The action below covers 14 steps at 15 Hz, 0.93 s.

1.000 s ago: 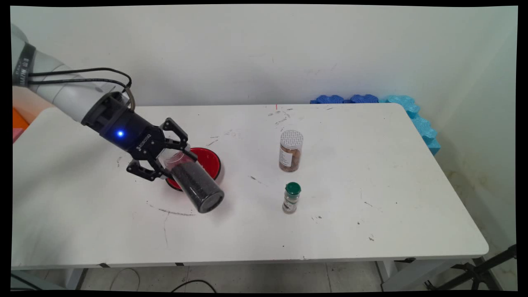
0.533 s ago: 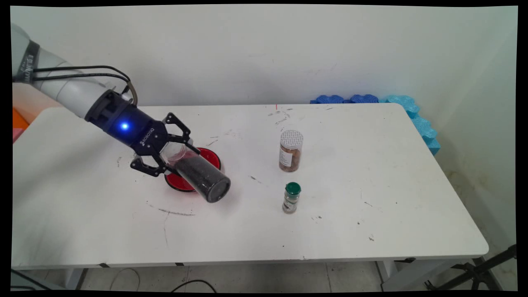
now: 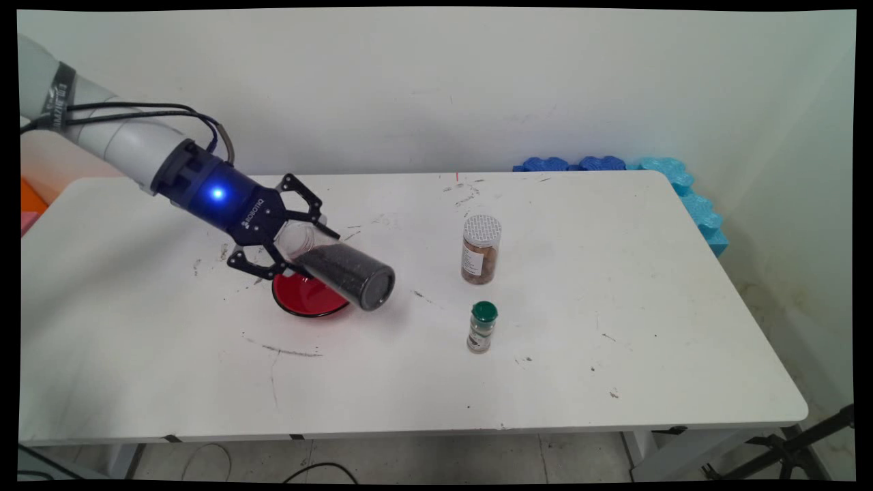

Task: Pour the black seasoning powder in the red bowl

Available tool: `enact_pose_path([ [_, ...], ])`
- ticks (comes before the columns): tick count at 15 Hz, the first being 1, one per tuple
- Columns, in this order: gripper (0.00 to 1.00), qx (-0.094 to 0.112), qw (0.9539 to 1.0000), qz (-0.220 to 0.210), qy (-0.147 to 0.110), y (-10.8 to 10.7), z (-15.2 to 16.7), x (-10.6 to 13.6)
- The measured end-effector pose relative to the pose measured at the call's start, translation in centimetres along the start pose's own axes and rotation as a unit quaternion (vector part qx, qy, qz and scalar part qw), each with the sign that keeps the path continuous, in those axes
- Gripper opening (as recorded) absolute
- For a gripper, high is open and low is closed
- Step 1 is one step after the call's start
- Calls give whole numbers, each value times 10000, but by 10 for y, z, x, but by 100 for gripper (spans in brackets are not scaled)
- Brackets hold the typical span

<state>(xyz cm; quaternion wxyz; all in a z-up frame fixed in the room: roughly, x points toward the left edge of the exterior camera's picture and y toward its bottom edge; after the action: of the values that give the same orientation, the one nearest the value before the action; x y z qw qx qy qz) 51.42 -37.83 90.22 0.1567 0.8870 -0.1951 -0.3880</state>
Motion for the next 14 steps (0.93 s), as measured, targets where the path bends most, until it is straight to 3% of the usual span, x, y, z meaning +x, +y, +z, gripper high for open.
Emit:
enact_pose_path([
  [14, 0, -242, 9960, -836, -209, 11, 1, 8],
])
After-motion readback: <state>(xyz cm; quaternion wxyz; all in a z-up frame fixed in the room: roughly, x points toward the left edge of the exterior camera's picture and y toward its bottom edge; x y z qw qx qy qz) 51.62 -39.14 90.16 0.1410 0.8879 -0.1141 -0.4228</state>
